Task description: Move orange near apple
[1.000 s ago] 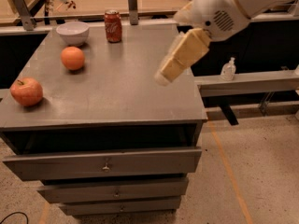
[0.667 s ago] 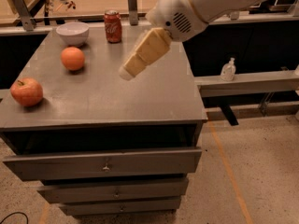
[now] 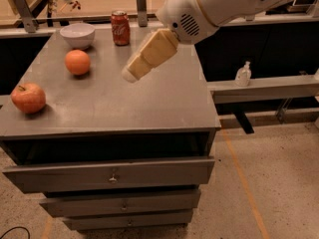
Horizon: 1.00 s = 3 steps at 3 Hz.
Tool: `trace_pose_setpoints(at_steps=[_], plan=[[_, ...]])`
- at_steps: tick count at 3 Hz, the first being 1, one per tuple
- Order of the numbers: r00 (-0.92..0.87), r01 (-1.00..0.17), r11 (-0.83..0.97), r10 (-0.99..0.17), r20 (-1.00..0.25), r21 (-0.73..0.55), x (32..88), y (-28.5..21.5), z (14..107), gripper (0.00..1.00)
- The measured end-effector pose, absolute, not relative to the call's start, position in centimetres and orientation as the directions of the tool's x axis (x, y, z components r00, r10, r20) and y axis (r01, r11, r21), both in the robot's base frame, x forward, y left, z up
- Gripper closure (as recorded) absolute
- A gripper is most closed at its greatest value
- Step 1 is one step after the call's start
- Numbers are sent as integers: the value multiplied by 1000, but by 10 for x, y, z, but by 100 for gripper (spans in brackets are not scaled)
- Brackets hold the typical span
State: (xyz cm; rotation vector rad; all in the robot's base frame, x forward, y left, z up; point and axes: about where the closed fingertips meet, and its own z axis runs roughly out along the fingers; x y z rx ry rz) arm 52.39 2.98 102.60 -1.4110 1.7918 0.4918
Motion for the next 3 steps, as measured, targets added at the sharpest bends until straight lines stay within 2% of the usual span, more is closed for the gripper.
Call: trace_pose_setpoints(at_steps=[1, 3], plan=[[-107, -937, 331, -586, -803, -116, 534, 58, 997, 0], [-22, -938, 312, -493, -870, -153, 619, 126, 942, 0]])
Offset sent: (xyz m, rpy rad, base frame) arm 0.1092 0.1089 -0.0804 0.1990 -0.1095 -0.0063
